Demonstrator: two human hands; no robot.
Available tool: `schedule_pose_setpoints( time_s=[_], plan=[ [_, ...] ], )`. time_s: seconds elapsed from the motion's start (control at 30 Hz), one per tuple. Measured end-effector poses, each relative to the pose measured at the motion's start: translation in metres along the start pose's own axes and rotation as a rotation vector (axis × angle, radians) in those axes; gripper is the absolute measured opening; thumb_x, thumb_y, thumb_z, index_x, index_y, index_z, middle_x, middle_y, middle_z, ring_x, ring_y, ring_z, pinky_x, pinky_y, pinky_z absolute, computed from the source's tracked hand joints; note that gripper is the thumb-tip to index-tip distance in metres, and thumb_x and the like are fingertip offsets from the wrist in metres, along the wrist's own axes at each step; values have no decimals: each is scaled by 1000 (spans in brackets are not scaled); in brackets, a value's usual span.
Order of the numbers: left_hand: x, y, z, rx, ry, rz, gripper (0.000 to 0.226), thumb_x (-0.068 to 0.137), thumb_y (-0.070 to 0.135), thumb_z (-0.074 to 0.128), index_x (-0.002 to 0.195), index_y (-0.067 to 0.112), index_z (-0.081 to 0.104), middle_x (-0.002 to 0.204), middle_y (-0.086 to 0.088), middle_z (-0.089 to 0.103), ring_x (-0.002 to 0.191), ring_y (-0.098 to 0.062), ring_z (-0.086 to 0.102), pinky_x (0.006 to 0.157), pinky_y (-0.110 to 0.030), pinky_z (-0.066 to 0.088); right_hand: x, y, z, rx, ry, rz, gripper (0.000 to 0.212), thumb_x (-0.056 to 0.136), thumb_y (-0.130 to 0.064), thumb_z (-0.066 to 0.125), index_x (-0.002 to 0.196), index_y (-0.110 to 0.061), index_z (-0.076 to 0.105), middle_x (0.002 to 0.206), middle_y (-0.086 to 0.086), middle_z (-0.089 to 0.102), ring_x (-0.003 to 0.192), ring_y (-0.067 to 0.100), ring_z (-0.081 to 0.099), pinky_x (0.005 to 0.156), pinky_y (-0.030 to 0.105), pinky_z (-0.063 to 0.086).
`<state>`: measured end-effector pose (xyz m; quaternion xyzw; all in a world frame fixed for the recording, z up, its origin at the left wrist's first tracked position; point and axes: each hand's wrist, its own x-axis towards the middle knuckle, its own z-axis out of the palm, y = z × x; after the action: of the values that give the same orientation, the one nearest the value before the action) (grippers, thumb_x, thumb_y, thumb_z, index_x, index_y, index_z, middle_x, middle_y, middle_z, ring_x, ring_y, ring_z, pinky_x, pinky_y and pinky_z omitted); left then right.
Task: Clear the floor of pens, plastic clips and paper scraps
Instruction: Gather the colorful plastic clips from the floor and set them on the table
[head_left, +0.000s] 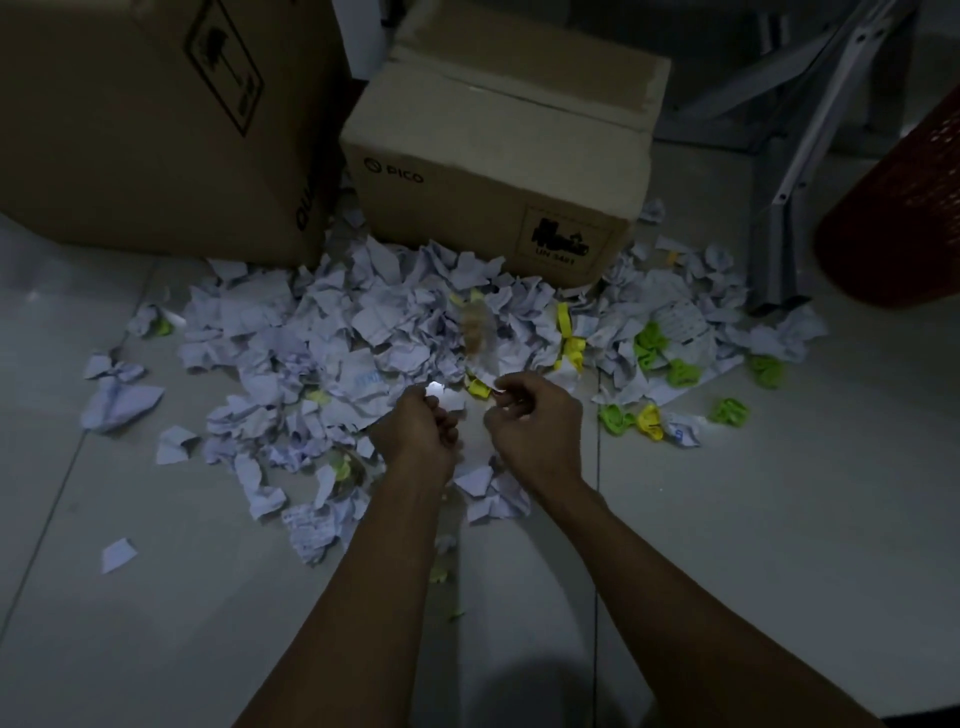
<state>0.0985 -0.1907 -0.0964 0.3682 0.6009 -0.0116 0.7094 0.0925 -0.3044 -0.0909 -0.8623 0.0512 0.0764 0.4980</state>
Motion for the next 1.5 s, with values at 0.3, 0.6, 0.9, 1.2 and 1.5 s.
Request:
schedule_pose_setpoints(
  time_s=[0.3,0.6,0.9,1.2,1.5],
  plan=[
    [-2,-4,-15,741,-84,576,14,84,7,64,75,14,73,79,-14,71,67,-27,65,62,-34,54,32,29,22,-400,19,183,38,72,-42,72,102,-21,63,106,5,61,99,29,61,78,40,53],
    [13,-20,0,1144,-61,837,31,83,25,68,112,13,66,101,-11,69,94,-28,65,80,-37,53,12,43,12,-529,-54,185,28,68,-36,69,85,-16,59,90,5,62,87,27,61,65,31,45],
    [13,-32,19,1154,91,963,26,85,31,66,108,18,68,104,-8,69,96,-28,64,69,-29,43,-5,54,-15,-273,-22,168,33,60,-39,74,87,-21,68,85,1,67,81,20,64,71,36,54],
    [15,-24,1,987,-143,658,23,74,28,77,72,7,68,67,-6,67,65,-23,65,58,-32,52,8,30,-21,286,73,359,29,63,2,84,84,3,62,70,19,67,56,27,64,49,34,54],
    [7,5,-38,421,-333,285,18,79,-4,69,64,-1,59,46,-8,39,40,-17,29,43,-23,24,28,16,-14,688,-51,797,23,77,8,57,61,-7,49,47,7,48,43,20,47,41,22,31]
  ],
)
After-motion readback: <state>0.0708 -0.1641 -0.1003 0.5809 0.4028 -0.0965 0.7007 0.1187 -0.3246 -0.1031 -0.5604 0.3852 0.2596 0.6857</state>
